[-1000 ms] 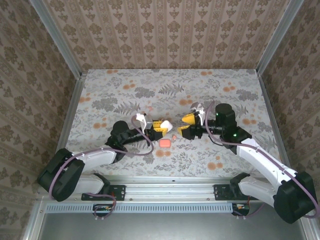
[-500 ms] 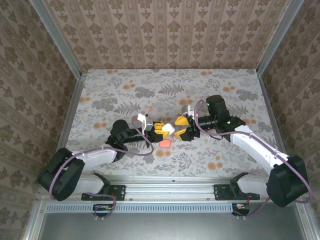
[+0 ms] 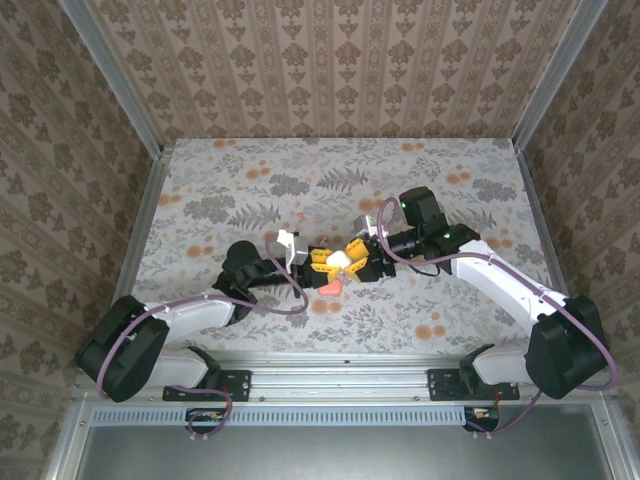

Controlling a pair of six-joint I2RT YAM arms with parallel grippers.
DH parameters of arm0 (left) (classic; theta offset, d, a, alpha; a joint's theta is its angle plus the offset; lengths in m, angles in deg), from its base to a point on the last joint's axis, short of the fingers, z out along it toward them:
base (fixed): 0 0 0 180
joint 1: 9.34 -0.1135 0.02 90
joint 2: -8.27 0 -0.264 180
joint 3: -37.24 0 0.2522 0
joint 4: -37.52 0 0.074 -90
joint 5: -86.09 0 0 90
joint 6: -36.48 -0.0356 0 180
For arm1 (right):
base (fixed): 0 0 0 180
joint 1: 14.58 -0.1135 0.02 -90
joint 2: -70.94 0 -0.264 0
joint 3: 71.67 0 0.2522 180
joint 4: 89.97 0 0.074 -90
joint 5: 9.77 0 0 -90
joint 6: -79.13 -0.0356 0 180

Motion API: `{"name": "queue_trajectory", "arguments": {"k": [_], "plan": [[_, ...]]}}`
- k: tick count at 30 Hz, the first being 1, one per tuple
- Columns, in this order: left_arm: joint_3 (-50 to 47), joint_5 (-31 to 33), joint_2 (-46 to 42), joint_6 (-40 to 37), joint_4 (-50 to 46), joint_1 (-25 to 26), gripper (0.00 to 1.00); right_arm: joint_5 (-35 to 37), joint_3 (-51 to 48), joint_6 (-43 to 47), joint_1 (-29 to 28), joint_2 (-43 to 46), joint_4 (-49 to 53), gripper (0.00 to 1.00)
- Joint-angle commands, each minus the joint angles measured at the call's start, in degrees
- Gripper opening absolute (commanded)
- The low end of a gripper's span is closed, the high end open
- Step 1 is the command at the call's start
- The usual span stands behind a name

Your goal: Insert the wireless bluetooth earbuds into the charging case

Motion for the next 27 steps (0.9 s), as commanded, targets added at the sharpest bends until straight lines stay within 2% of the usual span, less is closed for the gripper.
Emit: {"name": "queue_trajectory", "arguments": {"k": [1, 5, 7, 9, 12, 13, 19, 24, 27], "plan": [[1.50, -0.97, 0.72, -0.40, 3.04, 0.58, 0.21, -2.54, 2.34, 3.22, -0.30, -0.52, 4.00, 0.31], [1.26, -0.29, 0.84, -0.92, 2.79, 0.69, 0.23, -1.56, 2.84, 5.15, -0.30, -0.15, 6.42, 0.19], [0.93, 0.20, 0.73, -1.63, 2.00, 0.58, 0.27, -0.38, 2.98, 5.70, -0.30, 0.24, 7.37, 0.18], [0.65, 1.18, 0.29, -3.30, 0.06, 0.56, 0.37, 1.31, 3.00, 6.24, -0.31, 0.80, 8.14, 0.17], [0.25, 3.00, -1.76, -9.25, -6.94, 0.53, 0.57, 7.17, 2.92, 6.77, -0.30, 2.01, 9.53, 0.17], [0.32, 3.67, -2.61, -11.14, -9.24, 0.44, 0.59, 10.23, 2.84, 6.70, -0.30, 2.39, 9.80, 0.17], [2.80, 9.54, -9.80, -25.03, -32.57, 0.74, 0.61, 23.83, 2.23, 10.22, -1.55, 5.70, 14.72, 0.17], [4.69, 11.61, -11.42, -29.96, -40.36, 1.38, 0.61, 33.44, 2.19, 13.74, -5.61, 7.24, 17.32, 0.17], [6.36, 11.90, -10.48, -32.45, -44.36, 2.45, 0.61, 35.09, 2.72, 15.01, -7.60, 7.16, 18.05, 0.17]]}}
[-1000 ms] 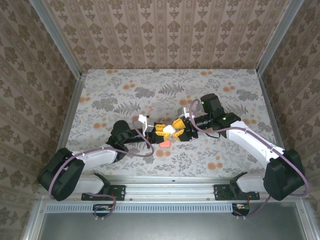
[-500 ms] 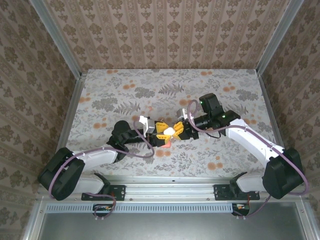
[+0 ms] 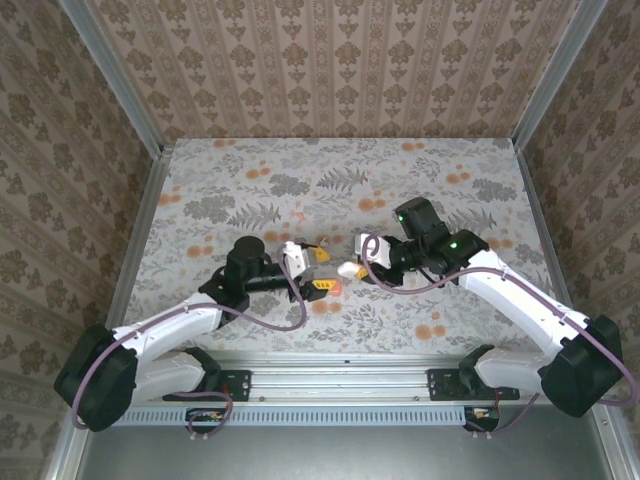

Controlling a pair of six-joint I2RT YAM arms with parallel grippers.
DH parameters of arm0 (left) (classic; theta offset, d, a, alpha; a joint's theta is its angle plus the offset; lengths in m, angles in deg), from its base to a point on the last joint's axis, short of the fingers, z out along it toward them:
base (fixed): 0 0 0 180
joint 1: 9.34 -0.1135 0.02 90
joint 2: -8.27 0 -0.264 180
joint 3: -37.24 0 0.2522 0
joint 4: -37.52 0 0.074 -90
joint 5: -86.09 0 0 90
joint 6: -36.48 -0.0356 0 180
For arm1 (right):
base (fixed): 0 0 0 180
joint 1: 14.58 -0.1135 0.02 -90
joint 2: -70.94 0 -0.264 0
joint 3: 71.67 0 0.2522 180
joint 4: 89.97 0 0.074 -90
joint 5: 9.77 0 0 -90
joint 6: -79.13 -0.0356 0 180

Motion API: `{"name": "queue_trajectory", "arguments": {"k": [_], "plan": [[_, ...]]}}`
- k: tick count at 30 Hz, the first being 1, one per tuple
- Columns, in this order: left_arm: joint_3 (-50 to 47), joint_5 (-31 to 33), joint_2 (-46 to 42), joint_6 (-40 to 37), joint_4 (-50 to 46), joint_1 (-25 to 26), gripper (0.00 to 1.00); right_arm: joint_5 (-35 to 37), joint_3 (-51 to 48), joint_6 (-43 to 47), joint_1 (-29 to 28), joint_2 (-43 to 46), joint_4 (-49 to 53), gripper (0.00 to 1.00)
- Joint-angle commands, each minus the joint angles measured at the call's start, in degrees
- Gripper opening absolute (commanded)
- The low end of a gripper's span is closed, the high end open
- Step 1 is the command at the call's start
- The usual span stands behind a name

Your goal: Insert the wireless bluetooth earbuds into the charging case

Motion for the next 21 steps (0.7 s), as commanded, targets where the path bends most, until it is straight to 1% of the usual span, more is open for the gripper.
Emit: {"name": "queue_trajectory", "arguments": {"k": [1, 4, 8, 14, 18, 21], "plan": [[2.56, 1.19, 0.46, -6.05, -7.98, 1.08, 0.61, 5.28, 1.11, 3.83, -1.80, 0.64, 3.21, 0.17], [2.68, 0.65, 0.79, -5.82, -7.43, 1.44, 0.60, 5.51, 0.95, 5.88, -3.35, 0.36, 3.13, 0.18], [3.10, -0.26, 0.98, -5.94, -7.91, 2.25, 0.60, 5.71, 1.68, 5.98, -4.82, -0.98, 2.67, 0.18], [3.01, -0.98, 1.34, -5.71, -7.13, 2.66, 0.58, 4.16, 2.85, 6.20, -6.42, -3.31, 2.87, 0.18], [3.37, -1.85, 1.88, -5.27, -7.02, 2.79, 0.51, 3.60, 3.01, 6.03, -6.79, -4.11, 1.93, 0.17], [3.37, -2.00, 2.15, -5.18, -7.11, 2.94, 0.42, 3.31, 2.97, 5.83, -6.82, -4.23, 1.37, 0.18]]}}
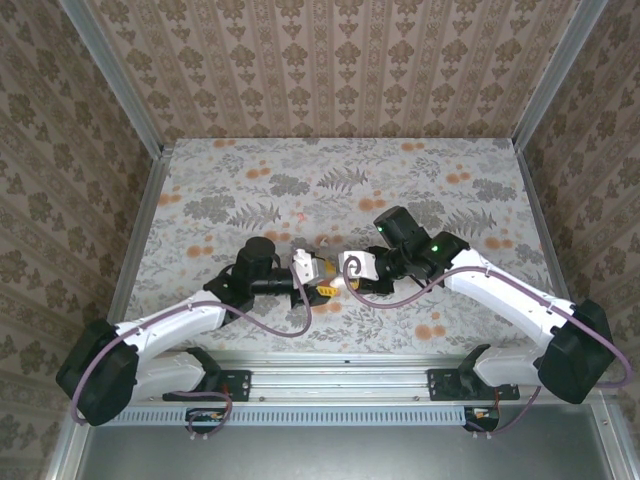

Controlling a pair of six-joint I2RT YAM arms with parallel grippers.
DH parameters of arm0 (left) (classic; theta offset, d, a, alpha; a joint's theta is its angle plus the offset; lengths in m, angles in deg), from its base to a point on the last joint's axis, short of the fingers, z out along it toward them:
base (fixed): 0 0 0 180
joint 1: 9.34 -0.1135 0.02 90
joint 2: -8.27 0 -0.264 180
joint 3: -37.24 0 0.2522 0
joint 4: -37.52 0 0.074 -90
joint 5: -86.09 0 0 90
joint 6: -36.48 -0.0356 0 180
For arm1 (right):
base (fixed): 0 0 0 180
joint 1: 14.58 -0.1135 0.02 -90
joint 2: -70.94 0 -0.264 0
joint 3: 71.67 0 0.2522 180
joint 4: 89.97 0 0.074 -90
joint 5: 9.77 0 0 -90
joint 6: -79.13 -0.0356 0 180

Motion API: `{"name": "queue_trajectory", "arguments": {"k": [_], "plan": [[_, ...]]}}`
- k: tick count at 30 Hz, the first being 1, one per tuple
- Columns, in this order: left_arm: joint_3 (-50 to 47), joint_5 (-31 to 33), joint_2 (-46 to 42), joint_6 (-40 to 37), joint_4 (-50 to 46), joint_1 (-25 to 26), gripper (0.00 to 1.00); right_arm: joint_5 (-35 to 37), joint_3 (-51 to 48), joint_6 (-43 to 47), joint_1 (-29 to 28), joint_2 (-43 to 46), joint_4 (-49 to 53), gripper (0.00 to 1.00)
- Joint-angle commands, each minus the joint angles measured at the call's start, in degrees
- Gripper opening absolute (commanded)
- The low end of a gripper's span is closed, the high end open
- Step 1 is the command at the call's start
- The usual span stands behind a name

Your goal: Insert the wireless bluetooth earbuds into the charging case

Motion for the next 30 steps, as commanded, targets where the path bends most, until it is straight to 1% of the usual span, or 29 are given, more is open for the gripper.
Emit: {"name": "queue_trajectory", "arguments": {"k": [1, 2, 7, 11, 13, 14, 15, 17, 21, 23, 26, 30], "plan": [[1.80, -1.59, 0.59, -0.77, -0.55, 0.52, 0.40, -1.29, 1.67, 0.80, -0.36, -0.20, -0.09, 0.18], [1.77, -1.57, 0.59, -0.84, -0.64, 0.55, 0.38, -1.30, 1.60, 0.72, -0.37, -0.12, -0.29, 0.18], [2.01, -1.71, 0.73, -0.91, -0.87, 0.67, 0.38, -1.90, 1.45, 0.45, -0.32, 0.19, -0.94, 0.18], [2.20, -2.26, 0.91, -0.88, -1.09, 0.71, 0.30, -2.38, 1.55, 0.30, -0.35, 0.12, -0.93, 0.18], [2.05, -2.35, 0.63, -0.85, -1.00, 0.73, 0.24, -2.37, 1.30, -0.03, -0.30, 0.34, -1.19, 0.23], [1.80, -2.46, 0.47, -0.77, -0.58, 0.64, 0.20, -2.71, 0.84, -0.19, -0.06, 0.66, -1.48, 0.27], [1.61, -2.64, 0.35, -0.39, 0.03, 0.60, 0.18, -3.36, 0.17, -0.56, 0.28, 1.15, -2.01, 0.30], [1.10, -3.49, 0.33, 0.91, 1.75, 0.34, 0.17, -5.93, -2.03, -1.95, 1.81, 2.58, -4.91, 0.36], [-0.31, -5.64, 0.18, 4.79, 7.28, -0.54, 0.18, -15.95, -7.54, -7.09, 7.12, 6.79, -12.93, 0.43], [-0.82, -6.86, 0.16, 6.46, 9.64, -1.20, 0.18, -19.04, -9.41, -9.24, 9.18, 8.34, -15.80, 0.46], [-1.16, -8.38, 0.63, 8.62, 12.93, -2.02, 0.18, -22.05, -10.48, -10.82, 10.87, 9.48, -17.29, 0.47], [-1.48, -10.59, 1.81, 11.50, 17.63, -2.62, 0.18, -26.30, -9.81, -11.59, 11.86, 8.53, -16.84, 0.47]]}}
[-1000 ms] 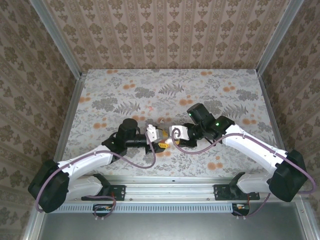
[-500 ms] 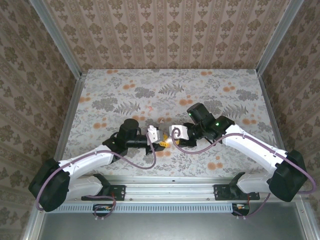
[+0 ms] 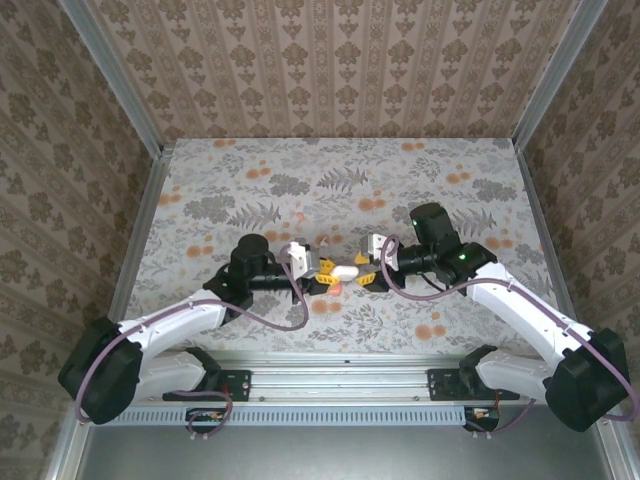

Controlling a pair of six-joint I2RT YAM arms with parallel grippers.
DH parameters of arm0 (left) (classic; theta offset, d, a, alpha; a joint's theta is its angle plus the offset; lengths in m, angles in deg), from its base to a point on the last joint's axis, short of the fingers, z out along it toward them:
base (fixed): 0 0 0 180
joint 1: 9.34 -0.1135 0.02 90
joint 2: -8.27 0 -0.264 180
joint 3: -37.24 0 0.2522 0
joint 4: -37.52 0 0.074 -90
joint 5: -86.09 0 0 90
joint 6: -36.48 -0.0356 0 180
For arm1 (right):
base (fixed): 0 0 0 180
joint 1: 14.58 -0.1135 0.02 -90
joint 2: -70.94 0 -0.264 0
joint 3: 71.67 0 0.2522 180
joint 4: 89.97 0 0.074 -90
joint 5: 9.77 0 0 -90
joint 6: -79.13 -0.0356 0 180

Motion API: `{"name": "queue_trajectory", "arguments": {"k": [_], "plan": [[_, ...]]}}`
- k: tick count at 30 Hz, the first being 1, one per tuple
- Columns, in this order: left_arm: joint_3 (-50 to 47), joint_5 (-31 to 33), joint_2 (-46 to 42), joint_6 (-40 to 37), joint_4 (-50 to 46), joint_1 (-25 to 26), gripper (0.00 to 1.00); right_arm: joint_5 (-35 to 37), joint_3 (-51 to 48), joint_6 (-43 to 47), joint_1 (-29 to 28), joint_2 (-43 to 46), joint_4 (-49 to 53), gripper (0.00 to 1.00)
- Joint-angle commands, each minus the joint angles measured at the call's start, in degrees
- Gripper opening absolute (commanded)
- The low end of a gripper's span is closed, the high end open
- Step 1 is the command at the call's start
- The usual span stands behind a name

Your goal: Insert the wireless bluetooth earbuds into the charging case

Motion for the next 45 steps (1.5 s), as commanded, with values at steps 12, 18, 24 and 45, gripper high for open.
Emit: {"name": "queue_trajectory", "arguments": {"k": [12, 18, 24, 45], "plan": [[-0.74, -4.82, 1.75, 6.81, 9.79, -0.98, 0.18, -10.11, 2.20, -2.43, 0.94, -2.80, -1.51, 0.30], [-0.09, -2.84, 1.36, 4.24, 5.13, -0.92, 0.39, -6.49, 4.35, 0.76, 0.86, -2.87, 2.99, 0.15], [1.52, 0.55, 0.25, -1.67, -3.63, -0.21, 0.48, 7.26, 7.98, 7.81, -2.69, -2.97, 11.40, 0.15], [0.99, -3.15, 0.68, 0.56, 0.53, 0.31, 0.34, 6.22, 7.72, 7.57, -4.86, -4.66, 9.70, 0.16]]}}
